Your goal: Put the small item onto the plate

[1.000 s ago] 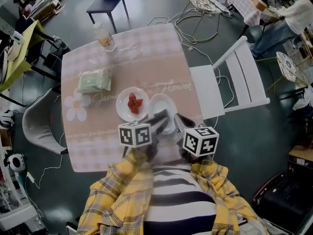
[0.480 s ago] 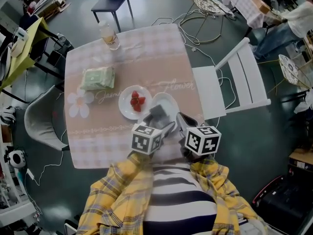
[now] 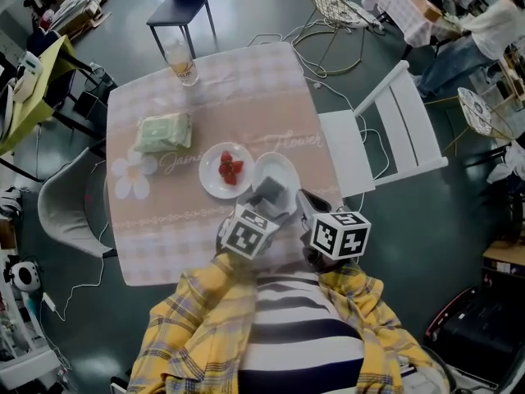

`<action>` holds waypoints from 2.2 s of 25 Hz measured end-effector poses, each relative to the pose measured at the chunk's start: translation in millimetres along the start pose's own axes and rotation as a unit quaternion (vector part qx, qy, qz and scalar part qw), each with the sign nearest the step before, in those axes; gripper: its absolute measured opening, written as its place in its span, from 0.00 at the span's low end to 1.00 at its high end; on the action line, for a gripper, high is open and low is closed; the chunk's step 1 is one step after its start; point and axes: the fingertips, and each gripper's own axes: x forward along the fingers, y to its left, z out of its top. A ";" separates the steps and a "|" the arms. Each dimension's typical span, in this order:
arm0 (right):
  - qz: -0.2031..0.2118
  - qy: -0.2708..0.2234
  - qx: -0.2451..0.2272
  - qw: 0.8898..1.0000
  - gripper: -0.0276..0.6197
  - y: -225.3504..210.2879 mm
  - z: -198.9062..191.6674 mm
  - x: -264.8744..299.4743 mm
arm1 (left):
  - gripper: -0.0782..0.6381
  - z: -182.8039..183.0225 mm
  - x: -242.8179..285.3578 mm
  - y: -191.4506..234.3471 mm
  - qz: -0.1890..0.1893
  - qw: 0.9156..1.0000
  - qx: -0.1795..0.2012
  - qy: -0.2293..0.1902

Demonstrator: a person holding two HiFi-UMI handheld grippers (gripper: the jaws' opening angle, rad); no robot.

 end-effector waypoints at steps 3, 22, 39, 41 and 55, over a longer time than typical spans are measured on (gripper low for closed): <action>-0.004 -0.003 -0.002 1.000 0.05 3.0 -1.0 -3.5 | 0.53 -1.1 -0.4 -5.9 -0.022 1.000 0.012 0.010; -0.024 -0.007 -0.013 1.000 0.05 20.3 -17.5 -11.8 | 0.11 34.2 -75.1 3.7 -0.065 0.967 -0.117 -0.219; -0.034 -0.013 -0.034 0.999 0.05 38.0 -29.6 -17.0 | 0.11 28.9 -104.2 10.8 -0.049 0.945 -0.137 -0.292; -0.035 -0.016 -0.036 0.999 0.05 40.1 -29.3 -18.4 | 0.11 29.6 -106.5 12.2 -0.047 0.944 -0.138 -0.296; 0.001 -0.026 -0.072 0.997 0.05 57.0 -38.3 -57.9 | 0.11 5.1 -147.7 11.3 -0.059 0.955 -0.074 -0.283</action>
